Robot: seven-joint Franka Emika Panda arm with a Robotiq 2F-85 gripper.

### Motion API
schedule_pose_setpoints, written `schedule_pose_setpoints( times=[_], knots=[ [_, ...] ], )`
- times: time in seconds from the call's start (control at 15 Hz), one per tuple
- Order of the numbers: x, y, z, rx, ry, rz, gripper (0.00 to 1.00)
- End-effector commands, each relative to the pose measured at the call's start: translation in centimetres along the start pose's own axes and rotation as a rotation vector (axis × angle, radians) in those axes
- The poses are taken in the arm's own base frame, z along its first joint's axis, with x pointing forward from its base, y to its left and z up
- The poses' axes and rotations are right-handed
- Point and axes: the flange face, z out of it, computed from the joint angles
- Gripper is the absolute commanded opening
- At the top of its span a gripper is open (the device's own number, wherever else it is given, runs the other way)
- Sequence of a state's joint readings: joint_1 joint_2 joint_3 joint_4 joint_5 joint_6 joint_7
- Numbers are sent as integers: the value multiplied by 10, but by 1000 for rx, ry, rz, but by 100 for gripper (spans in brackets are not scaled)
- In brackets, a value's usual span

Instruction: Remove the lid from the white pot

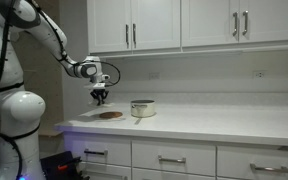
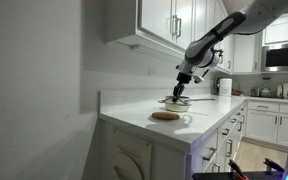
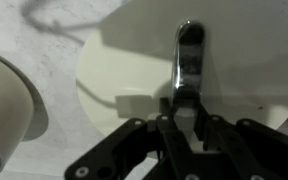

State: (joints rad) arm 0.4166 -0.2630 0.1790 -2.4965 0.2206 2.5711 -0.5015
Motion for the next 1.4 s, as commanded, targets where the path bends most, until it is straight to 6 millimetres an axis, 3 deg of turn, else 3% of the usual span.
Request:
schedule_pose_setpoints(
  times=[0.0,0.87,1.33],
  knots=[
    [16,-1,4,-22,45,3,6],
    [42,12,44,-31,77,-3,6],
    [49,30,59,-47,61,-3,6]
  ],
)
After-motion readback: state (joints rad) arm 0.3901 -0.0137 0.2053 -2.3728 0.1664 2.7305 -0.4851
